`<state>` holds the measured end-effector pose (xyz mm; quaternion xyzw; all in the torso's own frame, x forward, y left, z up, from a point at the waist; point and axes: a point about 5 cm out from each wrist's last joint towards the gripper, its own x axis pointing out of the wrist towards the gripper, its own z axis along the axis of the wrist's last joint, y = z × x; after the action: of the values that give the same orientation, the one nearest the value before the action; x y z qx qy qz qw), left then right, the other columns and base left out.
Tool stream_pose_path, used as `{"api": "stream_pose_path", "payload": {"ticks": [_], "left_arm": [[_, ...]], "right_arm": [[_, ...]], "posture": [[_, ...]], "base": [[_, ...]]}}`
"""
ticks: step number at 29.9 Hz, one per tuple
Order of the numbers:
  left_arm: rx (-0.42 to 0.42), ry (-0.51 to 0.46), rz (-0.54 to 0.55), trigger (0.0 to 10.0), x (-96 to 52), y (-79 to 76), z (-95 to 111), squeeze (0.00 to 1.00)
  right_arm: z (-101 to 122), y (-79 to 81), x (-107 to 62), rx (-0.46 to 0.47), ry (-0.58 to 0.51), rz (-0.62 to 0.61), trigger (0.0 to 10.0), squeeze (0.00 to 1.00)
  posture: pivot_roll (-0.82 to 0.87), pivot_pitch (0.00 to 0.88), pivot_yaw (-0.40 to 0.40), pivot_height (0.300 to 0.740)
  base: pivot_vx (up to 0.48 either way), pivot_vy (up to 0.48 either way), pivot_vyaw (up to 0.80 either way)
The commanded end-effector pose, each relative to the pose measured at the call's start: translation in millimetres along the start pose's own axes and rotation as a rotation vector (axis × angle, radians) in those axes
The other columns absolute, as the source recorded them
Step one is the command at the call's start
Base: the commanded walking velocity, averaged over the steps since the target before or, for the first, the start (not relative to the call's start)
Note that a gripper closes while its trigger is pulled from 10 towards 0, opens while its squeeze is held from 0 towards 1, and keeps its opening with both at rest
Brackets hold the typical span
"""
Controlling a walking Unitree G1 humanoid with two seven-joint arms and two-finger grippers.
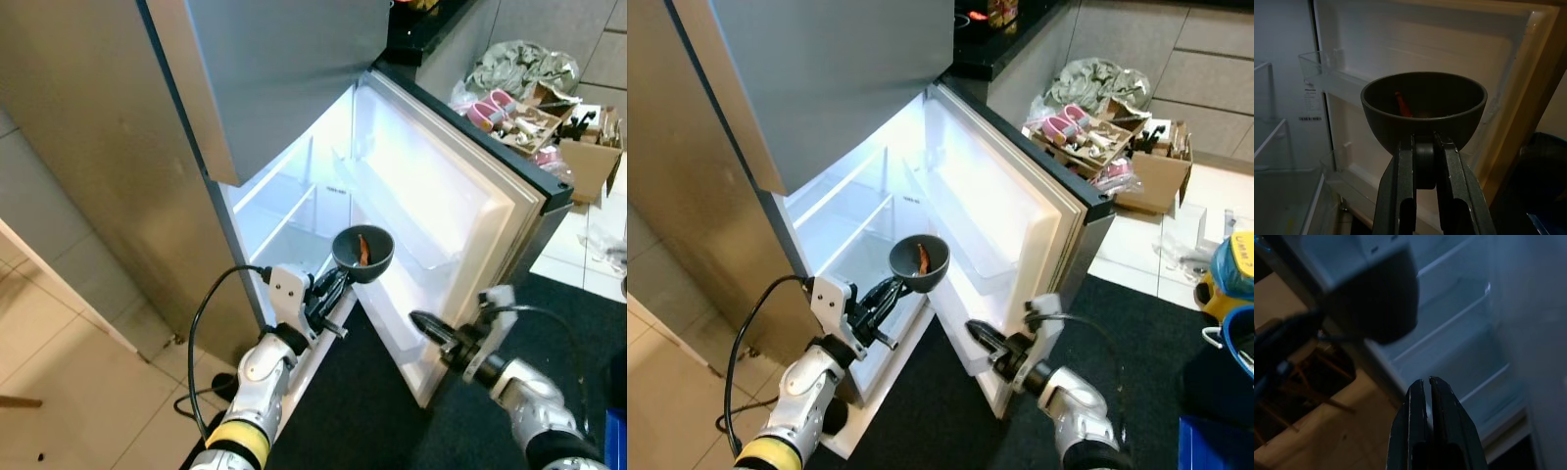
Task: Restocking fridge
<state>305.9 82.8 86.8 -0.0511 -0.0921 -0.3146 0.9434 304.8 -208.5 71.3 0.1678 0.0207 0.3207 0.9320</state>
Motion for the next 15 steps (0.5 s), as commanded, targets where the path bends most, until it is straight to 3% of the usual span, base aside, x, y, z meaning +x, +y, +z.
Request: {"api": "stream_pose_path", "payload": {"ticks": [1,4,8,15], "left_arm": [[0.015,0.015,0.006,10.0,-6.0,2.9,-3,0.0],[0.013,0.016,0.004,10.0,-5.5,2.6,-4,0.0],[0.015,0.015,0.004,10.0,-4.8,2.8,-3,0.0],[0.014,0.014,-0.002,10.0,-4.3,2.0,-3,0.0]], "right_arm": [[3,-1.7,-1.4,0.005,-0.026,-0.015,10.0,0.0],[36,-21.1,-5.6,-0.123,-0.127,-0.197,10.0,0.0],[57,-33.0,-12.8,-0.236,-0.157,-0.319,10.0,0.0],[74,-44.0,-16.8,-0.274,-0.174,-0.406,10.0,0.0]], "posture": [[-0.09,0.085,0.052,0.74],[-0.1,0.086,0.053,0.74],[-0.1,0.084,0.053,0.74],[-0.1,0.084,0.054,0.74]], "base": [[0.0,0.0,0.0],[0.0,0.0,0.0],[0.0,0.0,0.0],[0.0,0.0,0.0]]}}
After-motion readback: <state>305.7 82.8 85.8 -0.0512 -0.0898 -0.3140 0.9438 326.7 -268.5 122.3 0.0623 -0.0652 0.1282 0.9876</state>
